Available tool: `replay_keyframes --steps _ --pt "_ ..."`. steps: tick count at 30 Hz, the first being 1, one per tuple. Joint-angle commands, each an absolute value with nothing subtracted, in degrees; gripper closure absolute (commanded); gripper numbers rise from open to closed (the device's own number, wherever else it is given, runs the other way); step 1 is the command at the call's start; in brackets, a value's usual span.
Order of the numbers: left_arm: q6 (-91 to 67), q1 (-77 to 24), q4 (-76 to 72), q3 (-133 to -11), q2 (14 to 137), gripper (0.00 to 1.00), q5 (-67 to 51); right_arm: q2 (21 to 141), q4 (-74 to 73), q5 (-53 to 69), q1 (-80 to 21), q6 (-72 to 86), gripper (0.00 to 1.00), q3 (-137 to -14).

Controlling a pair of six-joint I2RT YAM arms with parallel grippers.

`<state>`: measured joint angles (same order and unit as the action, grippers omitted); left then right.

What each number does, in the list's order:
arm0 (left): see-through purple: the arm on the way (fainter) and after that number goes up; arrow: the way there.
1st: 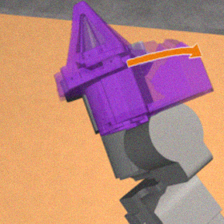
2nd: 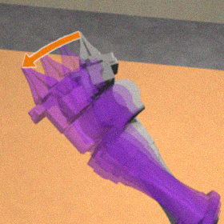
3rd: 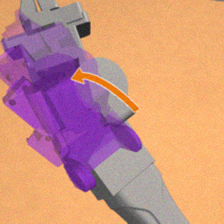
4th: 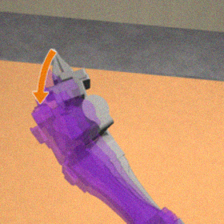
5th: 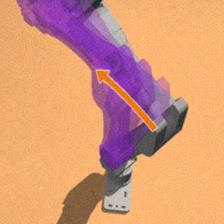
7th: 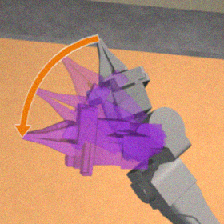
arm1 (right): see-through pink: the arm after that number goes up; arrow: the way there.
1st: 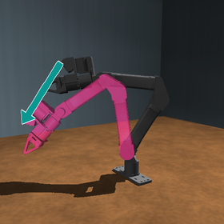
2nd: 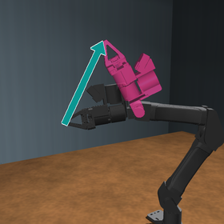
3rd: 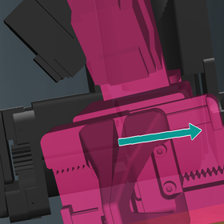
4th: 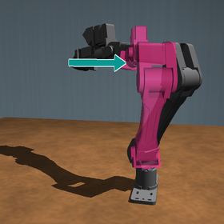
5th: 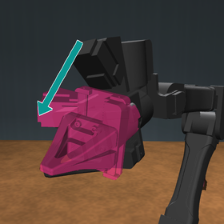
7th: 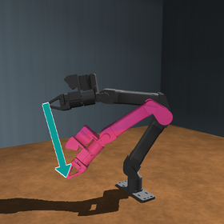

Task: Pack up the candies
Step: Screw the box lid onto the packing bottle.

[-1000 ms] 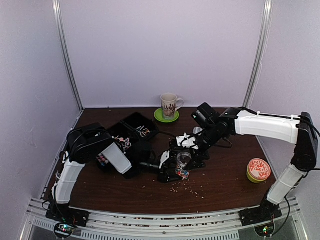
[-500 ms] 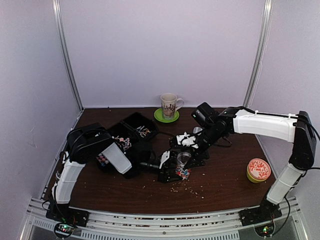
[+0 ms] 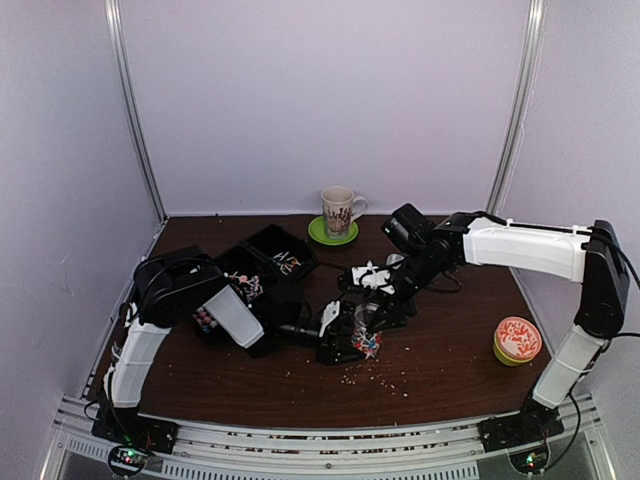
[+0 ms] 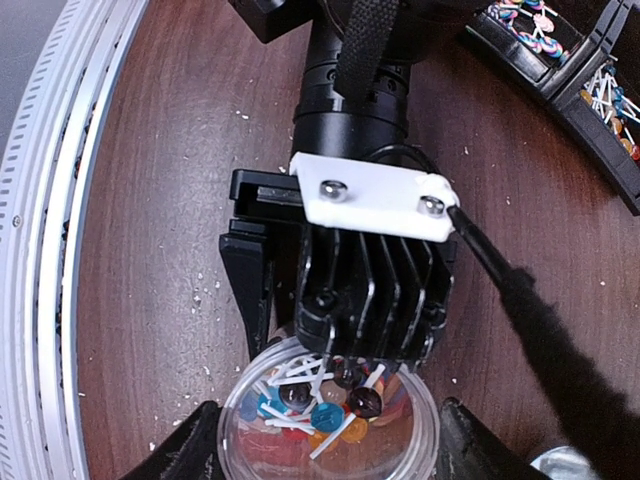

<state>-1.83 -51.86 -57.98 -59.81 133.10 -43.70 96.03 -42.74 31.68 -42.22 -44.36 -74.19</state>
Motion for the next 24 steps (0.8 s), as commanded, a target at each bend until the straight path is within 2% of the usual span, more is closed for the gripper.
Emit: replay_keyframes --steps 1,12,24 --pt "-3.1 -52.1 -58.1 -60.2 134.2 0.82 -38.3 97.0 -42.3 32.1 -41.7 -40.7 0.38 -75.6" --pt "-8.0 -52.1 -61.9 -57.8 133.2 0.82 -25.1 93.9 -35.9 27.1 -41.8 -28.1 0.37 -70.9" --pt "-8.3 -52.2 -61.5 -57.1 132.3 0.79 -22.2 94.0 -36.4 21.7 -43.5 -22.9 0.35 -70.3"
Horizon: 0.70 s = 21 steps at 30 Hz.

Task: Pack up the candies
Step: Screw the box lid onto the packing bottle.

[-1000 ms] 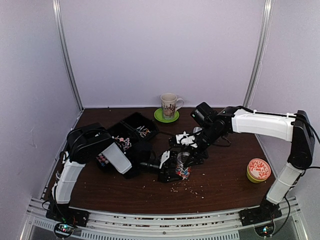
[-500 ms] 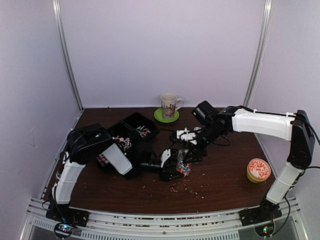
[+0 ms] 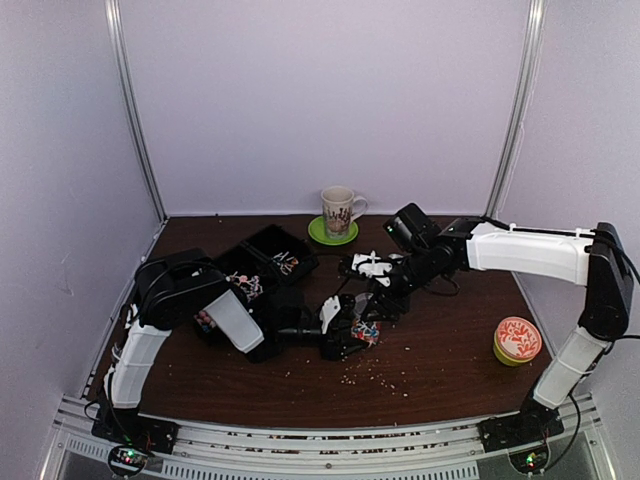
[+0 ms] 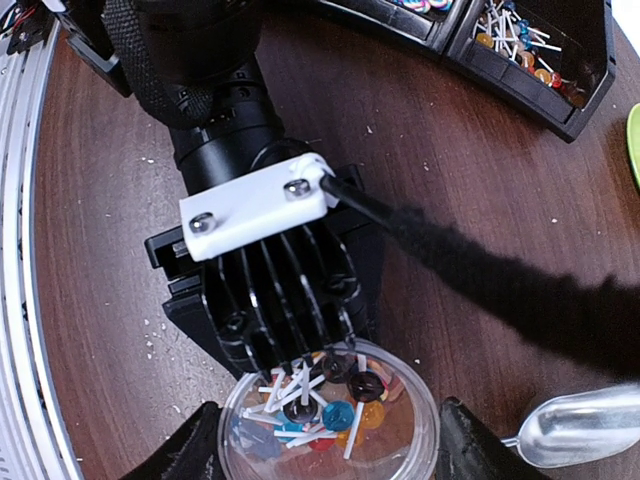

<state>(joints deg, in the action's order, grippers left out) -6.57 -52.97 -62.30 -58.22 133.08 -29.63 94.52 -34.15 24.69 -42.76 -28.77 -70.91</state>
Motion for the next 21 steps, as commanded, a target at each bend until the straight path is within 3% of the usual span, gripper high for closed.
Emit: replay_keyframes --steps 1,11,21 --pt "-8.3 -52.2 -61.5 -57.0 132.1 0.79 -21.7 94.1 -36.4 21.2 -43.6 -22.2 0.35 -70.3" --pt "-9.7 -52.3 -61.3 -56.6 131.7 0.79 -17.9 94.6 -33.4 14.8 -44.7 -13.2 0.33 -69.7" --pt "-8.2 -52.3 -62.2 -56.5 131.9 0.79 -21.6 89.3 -32.2 16.6 -44.4 -18.8 0.11 -67.2"
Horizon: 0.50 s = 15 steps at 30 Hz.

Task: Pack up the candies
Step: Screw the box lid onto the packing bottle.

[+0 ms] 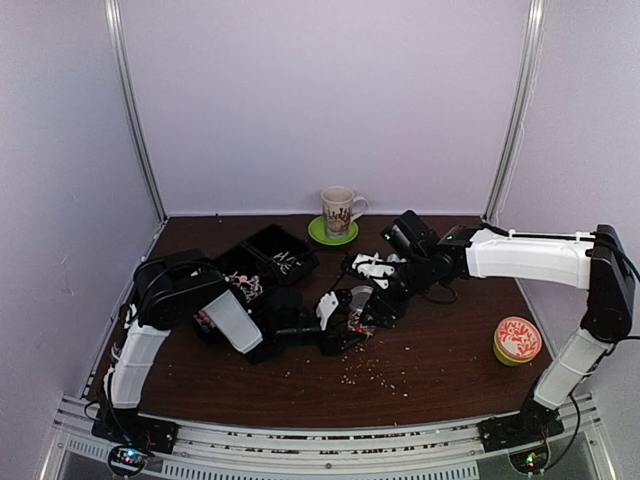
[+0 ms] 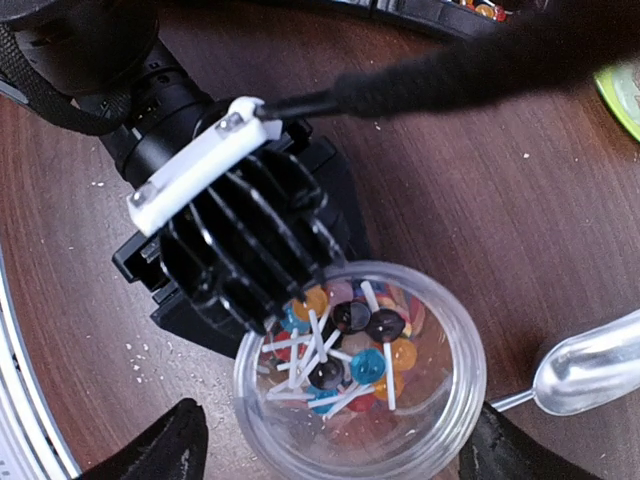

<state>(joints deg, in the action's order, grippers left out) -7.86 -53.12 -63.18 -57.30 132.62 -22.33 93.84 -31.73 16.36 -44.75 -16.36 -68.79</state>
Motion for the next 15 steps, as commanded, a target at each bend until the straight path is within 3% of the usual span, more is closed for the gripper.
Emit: replay_keyframes --steps 1,15 --pt "-7.9 -52.3 -62.4 -56.5 132.1 0.79 -22.9 88.3 -32.6 17.4 -44.0 -20.5 0.09 -66.9" --pt "-0.8 -52.2 -58.2 -59.1 132.2 0.79 -44.8 87.1 -41.1 31.2 -41.3 -46.0 0.07 -69.6"
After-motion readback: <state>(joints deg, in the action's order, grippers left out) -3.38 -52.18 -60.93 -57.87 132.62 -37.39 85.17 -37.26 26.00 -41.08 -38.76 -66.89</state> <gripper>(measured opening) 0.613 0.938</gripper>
